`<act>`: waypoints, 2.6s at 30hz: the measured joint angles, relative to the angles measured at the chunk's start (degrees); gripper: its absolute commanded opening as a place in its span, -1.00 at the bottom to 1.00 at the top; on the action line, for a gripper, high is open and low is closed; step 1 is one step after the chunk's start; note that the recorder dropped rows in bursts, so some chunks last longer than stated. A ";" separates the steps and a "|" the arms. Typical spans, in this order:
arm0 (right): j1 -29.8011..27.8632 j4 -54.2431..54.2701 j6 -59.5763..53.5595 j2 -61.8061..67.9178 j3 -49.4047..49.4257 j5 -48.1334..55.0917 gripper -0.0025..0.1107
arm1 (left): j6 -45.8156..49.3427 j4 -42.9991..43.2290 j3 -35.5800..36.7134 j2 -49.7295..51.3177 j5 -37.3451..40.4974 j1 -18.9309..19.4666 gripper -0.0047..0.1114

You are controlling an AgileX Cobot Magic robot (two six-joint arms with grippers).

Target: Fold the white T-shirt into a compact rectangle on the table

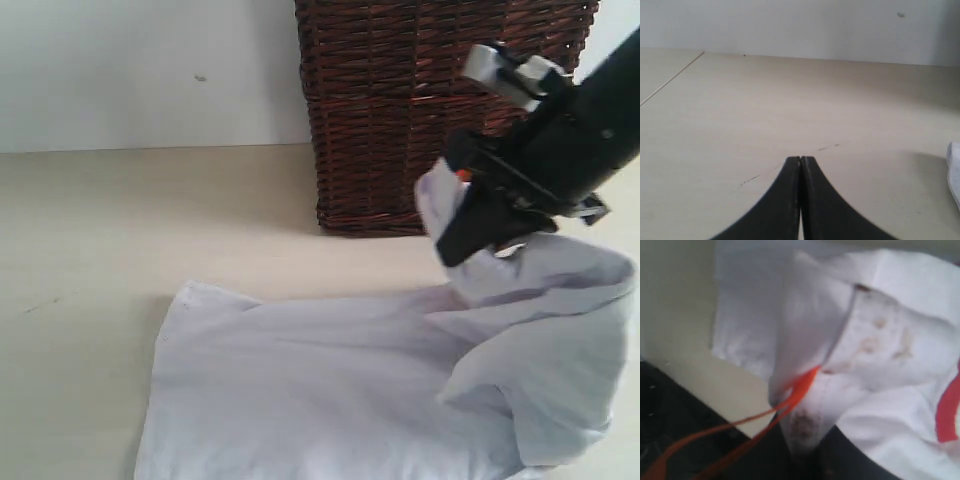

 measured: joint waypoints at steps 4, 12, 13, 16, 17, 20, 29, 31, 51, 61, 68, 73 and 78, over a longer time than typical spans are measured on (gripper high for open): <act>10.20 6.27 1.74 0.12 0.00 -7.75 -0.96 | 0.00 0.00 0.00 0.00 0.00 0.00 -0.92; 34.57 10.20 5.39 13.28 -2.93 -36.19 -0.50 | 0.00 0.00 0.00 0.00 0.00 0.00 -0.92; 36.85 10.31 4.81 17.12 -5.81 -35.19 -0.34 | 0.00 0.00 0.00 0.00 0.00 0.00 -0.92; 39.42 10.82 4.45 25.78 -13.77 -29.26 0.19 | 0.00 0.00 0.00 0.00 0.00 0.00 -0.92; 39.72 10.94 4.45 28.29 -16.30 -27.66 0.19 | 0.00 0.00 0.00 0.00 0.00 0.00 -0.92; 39.82 10.80 4.45 30.33 -19.03 -27.06 0.15 | 0.00 0.00 0.00 0.00 0.00 0.00 -0.92; 39.72 -40.58 34.32 27.76 -26.16 -2.42 -0.16 | 0.00 0.00 0.00 0.00 0.00 0.00 -0.92; 39.12 -48.38 39.73 28.22 -23.32 -0.27 -0.14 | 0.00 0.00 0.00 0.00 0.00 0.00 -0.92; 33.64 -57.32 43.40 32.30 -20.92 -6.44 -0.96 | 0.00 0.00 0.00 0.00 0.11 0.00 -0.92; 33.64 -49.92 38.87 27.54 -20.92 -8.93 -0.91 | 0.00 0.00 0.00 0.00 0.11 0.00 -0.92; 34.89 -33.39 25.94 29.57 -20.92 -23.96 0.33 | 0.00 0.00 0.00 0.00 0.11 0.00 -0.92; 34.89 -33.17 25.86 32.13 -20.92 -21.13 0.33 | 0.00 0.00 0.00 0.00 0.11 0.00 -0.92; 34.89 -33.65 27.40 35.42 -20.92 -19.80 -0.41 | 0.00 0.00 0.00 0.00 0.11 0.00 -0.92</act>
